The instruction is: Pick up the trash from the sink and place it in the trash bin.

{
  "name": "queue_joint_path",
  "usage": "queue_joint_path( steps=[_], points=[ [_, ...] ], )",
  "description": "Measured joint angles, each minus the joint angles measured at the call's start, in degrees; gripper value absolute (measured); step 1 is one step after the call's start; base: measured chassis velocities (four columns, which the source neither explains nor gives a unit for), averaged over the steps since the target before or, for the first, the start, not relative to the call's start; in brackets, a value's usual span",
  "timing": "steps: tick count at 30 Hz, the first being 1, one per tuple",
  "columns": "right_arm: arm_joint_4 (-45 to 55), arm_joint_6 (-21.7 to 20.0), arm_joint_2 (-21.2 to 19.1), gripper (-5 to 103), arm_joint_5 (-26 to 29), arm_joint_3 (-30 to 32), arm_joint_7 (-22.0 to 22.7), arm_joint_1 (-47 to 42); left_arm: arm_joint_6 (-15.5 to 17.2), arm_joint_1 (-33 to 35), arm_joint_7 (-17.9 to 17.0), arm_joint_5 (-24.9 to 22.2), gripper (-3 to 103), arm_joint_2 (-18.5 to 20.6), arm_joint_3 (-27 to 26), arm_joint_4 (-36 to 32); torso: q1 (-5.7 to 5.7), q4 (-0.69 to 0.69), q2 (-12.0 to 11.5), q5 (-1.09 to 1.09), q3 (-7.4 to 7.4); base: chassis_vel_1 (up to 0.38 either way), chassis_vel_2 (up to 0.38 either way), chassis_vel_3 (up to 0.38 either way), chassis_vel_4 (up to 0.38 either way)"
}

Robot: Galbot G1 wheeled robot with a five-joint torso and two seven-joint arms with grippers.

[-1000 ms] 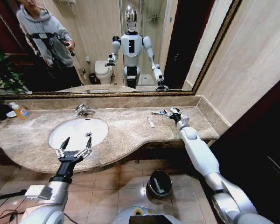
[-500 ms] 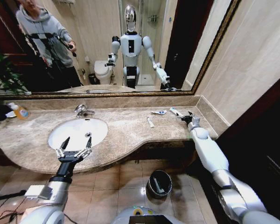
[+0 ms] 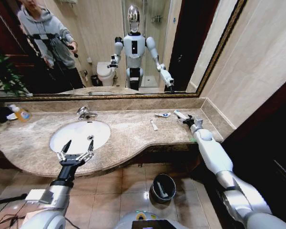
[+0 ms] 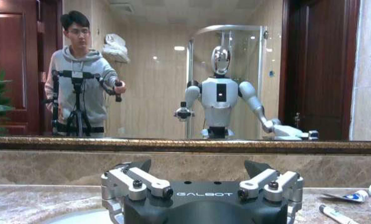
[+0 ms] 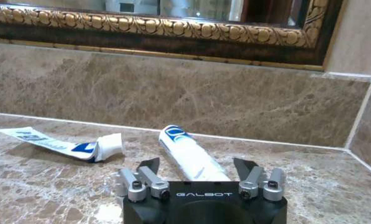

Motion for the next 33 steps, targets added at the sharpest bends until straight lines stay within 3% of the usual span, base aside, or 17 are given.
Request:
queue_joint_path(
  steps=[2,6,14,25,33],
  points=[
    [-0.12,-0.30,0.01,75,-0.28,-0.24,-0.57,0.02,0.00,0.00,0.00,0.00,100,0.00,0.00,0.00,0.00,0.00,0.00,0.00,0.00,0.000,0.000,0.000,0.000],
    [0.22,-1.40,-0.09,53,-1.57,-0.48,-2.84,-0.28,0.00,0.00,0.00,0.00,100,0.00,0.00,0.00,0.00,0.00,0.00,0.01,0.00,0.000,0.000,0.000,0.000],
    [1.78,-1.86,-0.27,30,-2.86,-0.40,-4.40,-1.33,0.00,0.00,0.00,0.00,100,0.00,0.00,-0.01,0.00,0.00,0.00,0.00,0.00,0.000,0.000,0.000,0.000],
    [6.02,-1.65,-0.53,27,-2.88,-0.07,-2.82,-3.73,0.00,0.00,0.00,0.00,100,0.00,0.00,0.00,0.00,0.00,0.00,0.01,0.00,0.000,0.000,0.000,0.000],
    [15.64,-0.62,-2.34,27,-2.96,2.88,-0.19,-9.61,0.00,0.00,0.00,0.00,100,0.00,0.00,-0.01,0.00,0.01,0.00,0.00,0.00,0.000,0.000,0.000,0.000]
  ],
)
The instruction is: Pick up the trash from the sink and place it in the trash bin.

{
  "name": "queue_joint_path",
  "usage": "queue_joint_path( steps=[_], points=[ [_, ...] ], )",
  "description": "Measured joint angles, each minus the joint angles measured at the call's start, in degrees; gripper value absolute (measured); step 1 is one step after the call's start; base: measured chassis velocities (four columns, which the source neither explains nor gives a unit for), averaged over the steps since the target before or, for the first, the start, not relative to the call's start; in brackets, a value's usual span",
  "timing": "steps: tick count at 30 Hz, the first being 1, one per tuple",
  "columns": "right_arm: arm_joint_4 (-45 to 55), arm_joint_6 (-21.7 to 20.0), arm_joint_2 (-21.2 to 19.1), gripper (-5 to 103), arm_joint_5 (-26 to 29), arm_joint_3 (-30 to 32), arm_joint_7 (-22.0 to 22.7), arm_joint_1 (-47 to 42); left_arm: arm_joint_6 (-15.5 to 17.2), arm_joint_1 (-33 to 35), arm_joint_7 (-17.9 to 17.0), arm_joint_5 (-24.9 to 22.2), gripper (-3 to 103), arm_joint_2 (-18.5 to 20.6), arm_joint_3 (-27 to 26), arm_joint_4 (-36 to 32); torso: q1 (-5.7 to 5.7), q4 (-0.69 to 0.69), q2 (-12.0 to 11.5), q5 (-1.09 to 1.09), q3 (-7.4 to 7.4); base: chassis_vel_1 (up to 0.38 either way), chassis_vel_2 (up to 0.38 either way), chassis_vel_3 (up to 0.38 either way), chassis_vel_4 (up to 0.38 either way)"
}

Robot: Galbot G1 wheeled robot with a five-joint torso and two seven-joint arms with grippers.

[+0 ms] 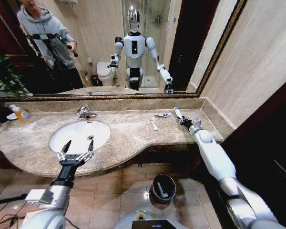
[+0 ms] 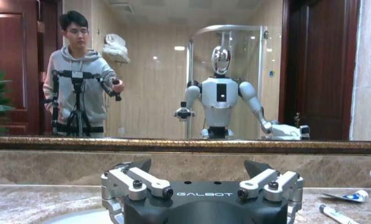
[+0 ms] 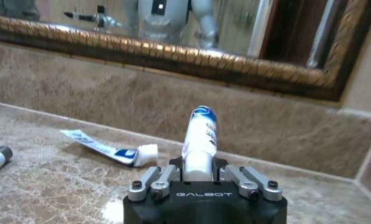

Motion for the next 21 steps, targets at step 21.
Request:
queue_joint_path(
  steps=[21],
  points=[
    [31.69,8.38,0.81,27,1.79,14.59,7.36,-33.83,0.00,0.00,0.00,0.00,100,0.00,0.00,0.00,-0.01,-0.01,0.00,0.01,-0.01,0.000,0.000,0.000,0.000]
  ],
)
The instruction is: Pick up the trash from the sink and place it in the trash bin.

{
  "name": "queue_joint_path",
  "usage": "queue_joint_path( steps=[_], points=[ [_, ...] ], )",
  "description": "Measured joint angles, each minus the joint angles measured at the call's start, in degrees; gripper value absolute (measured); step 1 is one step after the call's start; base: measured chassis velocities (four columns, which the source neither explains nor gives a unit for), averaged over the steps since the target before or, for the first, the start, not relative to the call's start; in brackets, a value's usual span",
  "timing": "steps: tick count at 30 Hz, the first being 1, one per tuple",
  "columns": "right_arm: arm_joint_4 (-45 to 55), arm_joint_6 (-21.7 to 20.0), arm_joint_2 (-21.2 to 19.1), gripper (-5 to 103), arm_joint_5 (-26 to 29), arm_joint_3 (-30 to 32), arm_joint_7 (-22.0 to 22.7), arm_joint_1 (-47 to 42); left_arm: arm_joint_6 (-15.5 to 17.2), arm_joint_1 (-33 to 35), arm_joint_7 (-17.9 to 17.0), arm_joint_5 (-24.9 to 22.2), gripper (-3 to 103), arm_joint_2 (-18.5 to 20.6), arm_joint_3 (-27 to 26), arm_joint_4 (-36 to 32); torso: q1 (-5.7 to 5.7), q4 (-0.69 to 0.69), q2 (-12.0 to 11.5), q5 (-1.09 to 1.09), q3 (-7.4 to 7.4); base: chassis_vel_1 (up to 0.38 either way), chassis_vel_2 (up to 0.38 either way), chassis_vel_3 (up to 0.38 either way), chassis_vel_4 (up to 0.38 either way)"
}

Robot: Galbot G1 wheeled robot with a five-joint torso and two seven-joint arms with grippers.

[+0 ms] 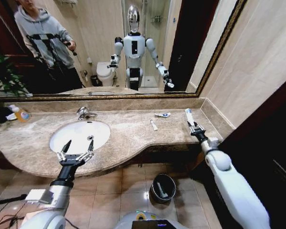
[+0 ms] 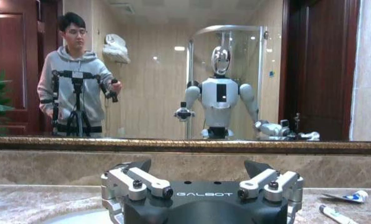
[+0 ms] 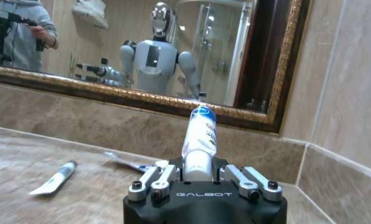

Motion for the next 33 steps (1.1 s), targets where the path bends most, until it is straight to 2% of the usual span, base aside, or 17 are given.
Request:
queue_joint_path(
  steps=[5,7,10,15,17,18,21,22,29,33],
  points=[
    [3.77,3.95,3.09,27,-0.06,2.23,-0.28,-6.06,0.00,0.00,0.00,0.00,100,0.00,0.00,0.01,0.00,-0.01,0.00,-0.02,0.00,0.000,0.000,0.000,0.000],
    [4.19,6.79,5.06,27,-0.07,0.97,-0.26,-7.74,0.00,0.00,0.01,0.00,100,0.00,0.00,0.00,0.00,-0.01,0.00,0.01,0.00,0.000,0.000,0.000,0.000],
    [4.20,8.33,6.28,27,-0.23,-0.02,-0.27,-8.57,0.00,0.00,0.01,0.00,100,0.00,0.00,0.00,0.00,0.03,0.00,0.00,0.00,0.000,0.000,0.000,0.000],
    [3.61,12.73,9.87,27,-1.85,-0.61,-1.16,-12.91,0.00,0.00,0.01,0.00,100,0.00,0.00,0.00,0.01,0.00,-0.01,0.00,0.01,0.000,0.000,0.000,0.000],
    [1.82,15.64,11.72,27,-3.11,-0.82,-2.02,-15.29,0.00,0.00,0.01,0.00,100,0.00,0.00,0.00,0.00,-0.01,-0.01,-0.01,0.00,0.000,0.000,0.000,0.000],
    [1.82,15.64,11.72,27,-3.11,-0.82,-2.02,-15.29,0.00,0.00,0.01,0.00,100,0.00,0.00,0.00,0.00,-0.01,-0.01,-0.01,0.00,0.000,0.000,0.000,0.000],
    [-4.58,22.54,14.47,27,-6.21,-0.87,-2.85,-17.73,0.00,0.00,0.00,0.00,100,0.00,0.00,0.00,0.00,0.00,-0.01,0.00,0.01,0.000,0.000,0.000,0.000],
    [-4.58,22.54,14.47,27,-6.21,-0.87,-2.85,-17.73,0.00,0.00,0.00,0.00,100,0.00,0.00,0.00,0.00,0.00,-0.01,0.00,0.01,0.000,0.000,0.000,0.000],
    [-14.16,30.48,16.78,27,-7.84,-1.80,-2.93,-21.59,0.00,0.00,0.01,0.00,100,0.00,0.00,0.00,0.00,0.00,-0.01,0.00,0.01,0.000,0.000,0.000,0.000],
    [-16.14,31.72,17.45,27,-7.88,-2.26,-2.92,-22.62,0.00,0.00,0.01,0.00,100,0.00,0.00,0.00,0.00,-0.01,-0.01,0.00,0.01,0.000,0.000,0.000,0.000]
  ],
)
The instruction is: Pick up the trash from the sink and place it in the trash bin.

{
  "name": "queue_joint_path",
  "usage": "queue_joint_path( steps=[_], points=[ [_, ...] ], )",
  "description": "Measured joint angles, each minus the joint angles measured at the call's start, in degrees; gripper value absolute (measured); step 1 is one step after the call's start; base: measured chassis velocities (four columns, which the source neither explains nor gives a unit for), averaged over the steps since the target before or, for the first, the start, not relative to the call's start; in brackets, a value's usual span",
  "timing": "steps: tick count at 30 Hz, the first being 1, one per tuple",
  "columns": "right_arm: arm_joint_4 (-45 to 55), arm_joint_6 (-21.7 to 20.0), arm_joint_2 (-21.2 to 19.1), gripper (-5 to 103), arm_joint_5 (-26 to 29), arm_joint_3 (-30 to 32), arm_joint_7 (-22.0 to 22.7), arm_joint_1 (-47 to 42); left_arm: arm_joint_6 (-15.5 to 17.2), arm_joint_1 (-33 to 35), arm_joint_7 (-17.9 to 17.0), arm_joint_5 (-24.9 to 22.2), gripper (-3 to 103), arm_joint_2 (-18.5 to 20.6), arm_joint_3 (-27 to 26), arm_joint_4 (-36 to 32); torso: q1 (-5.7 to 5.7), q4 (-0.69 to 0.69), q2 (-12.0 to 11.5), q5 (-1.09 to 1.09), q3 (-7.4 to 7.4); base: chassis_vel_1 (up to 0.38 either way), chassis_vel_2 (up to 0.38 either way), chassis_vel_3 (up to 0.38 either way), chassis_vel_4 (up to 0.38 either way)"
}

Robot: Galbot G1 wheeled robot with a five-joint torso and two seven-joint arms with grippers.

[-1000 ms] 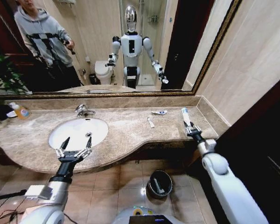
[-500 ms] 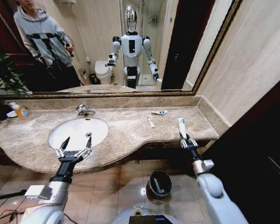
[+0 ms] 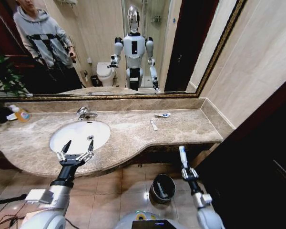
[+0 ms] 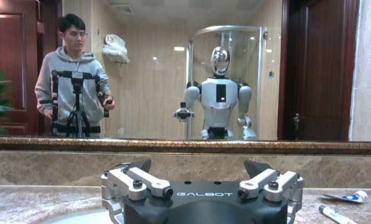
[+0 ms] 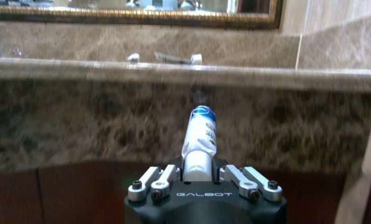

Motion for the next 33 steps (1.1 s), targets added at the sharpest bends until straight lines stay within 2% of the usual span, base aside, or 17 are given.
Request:
queue_joint_path(
  steps=[6,12,16,23,33],
  points=[
    [-4.65,2.06,1.47,27,-0.81,-1.12,-0.06,-0.69,0.00,0.00,0.00,0.00,100,0.00,0.00,0.00,0.00,0.00,0.00,0.00,0.00,0.000,0.000,0.000,0.000],
    [-13.96,5.09,2.90,27,-6.07,-1.50,-0.09,2.26,0.00,0.00,0.00,0.00,100,0.00,0.00,0.00,0.00,0.01,0.00,0.00,0.00,0.000,0.000,0.000,0.000],
    [-19.63,5.95,3.09,27,-7.61,-1.84,-0.09,4.34,0.00,0.00,0.00,0.00,100,0.00,0.00,0.00,0.00,0.01,0.00,0.00,0.00,0.000,0.000,0.000,0.000],
    [-31.15,5.77,3.80,27,-11.58,-1.97,-0.58,8.78,0.00,0.00,0.00,0.00,100,0.00,0.00,0.00,0.00,0.01,0.00,0.01,0.00,0.000,0.000,0.000,0.000],
    [-37.35,3.53,5.21,27,-19.47,-1.61,-0.60,11.76,0.00,0.00,0.00,0.00,100,0.00,0.00,0.00,0.01,0.00,0.00,0.00,0.00,0.000,0.000,0.000,0.000]
  ],
)
